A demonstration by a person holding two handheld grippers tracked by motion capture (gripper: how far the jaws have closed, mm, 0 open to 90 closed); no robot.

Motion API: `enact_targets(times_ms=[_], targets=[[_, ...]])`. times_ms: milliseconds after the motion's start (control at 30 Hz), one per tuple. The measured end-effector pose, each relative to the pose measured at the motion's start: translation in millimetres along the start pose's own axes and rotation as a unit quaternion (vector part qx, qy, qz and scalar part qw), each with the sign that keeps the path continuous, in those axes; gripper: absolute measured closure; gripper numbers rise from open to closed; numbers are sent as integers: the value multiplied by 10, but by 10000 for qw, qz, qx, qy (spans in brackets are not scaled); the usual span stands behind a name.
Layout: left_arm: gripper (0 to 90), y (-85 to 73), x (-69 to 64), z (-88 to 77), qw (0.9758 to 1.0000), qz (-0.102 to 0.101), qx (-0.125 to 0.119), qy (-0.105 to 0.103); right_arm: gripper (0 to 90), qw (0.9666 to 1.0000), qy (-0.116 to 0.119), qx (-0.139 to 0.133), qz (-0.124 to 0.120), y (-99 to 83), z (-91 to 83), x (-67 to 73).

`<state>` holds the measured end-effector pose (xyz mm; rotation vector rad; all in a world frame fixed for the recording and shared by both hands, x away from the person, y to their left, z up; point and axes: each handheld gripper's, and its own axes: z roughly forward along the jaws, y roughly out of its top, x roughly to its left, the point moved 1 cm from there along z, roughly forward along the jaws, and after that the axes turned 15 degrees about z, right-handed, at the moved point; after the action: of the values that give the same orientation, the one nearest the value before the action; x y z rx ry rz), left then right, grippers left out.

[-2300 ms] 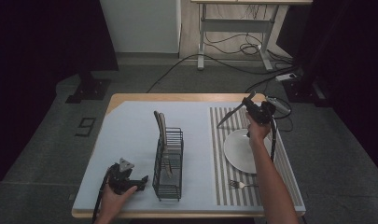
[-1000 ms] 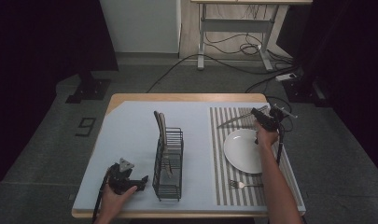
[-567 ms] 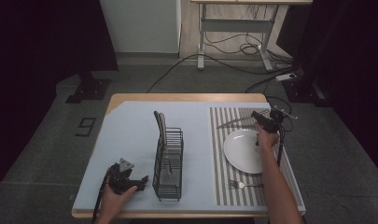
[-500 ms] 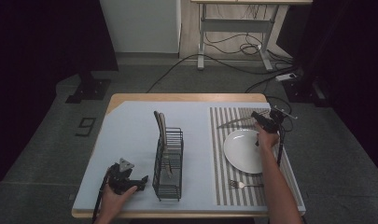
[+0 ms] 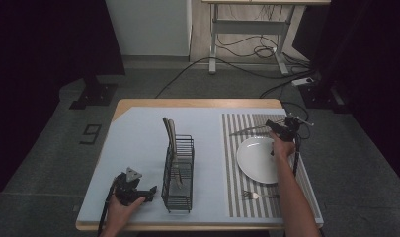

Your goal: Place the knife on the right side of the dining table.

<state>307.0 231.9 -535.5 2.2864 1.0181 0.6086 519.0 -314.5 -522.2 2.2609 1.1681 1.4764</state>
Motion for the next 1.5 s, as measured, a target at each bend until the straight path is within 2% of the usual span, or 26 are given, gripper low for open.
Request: enact_targets(times_ms=[867, 1000, 1200, 1500], targets=[[37, 0, 0, 0, 10000, -1, 0, -1, 537, 9989, -318, 273, 224, -14, 42, -95], [37, 0, 0, 0, 10000, -1, -1, -1, 559, 9985, -441, 275, 150, -14, 37, -91], [37, 0, 0, 0, 10000, -1, -1, 0, 539, 9986, -436, 287, 50, 9, -7, -40], [37, 0, 1, 0, 10000, 0, 1, -1, 504, 9989, -339, 188, -279, 52, -61, 10]])
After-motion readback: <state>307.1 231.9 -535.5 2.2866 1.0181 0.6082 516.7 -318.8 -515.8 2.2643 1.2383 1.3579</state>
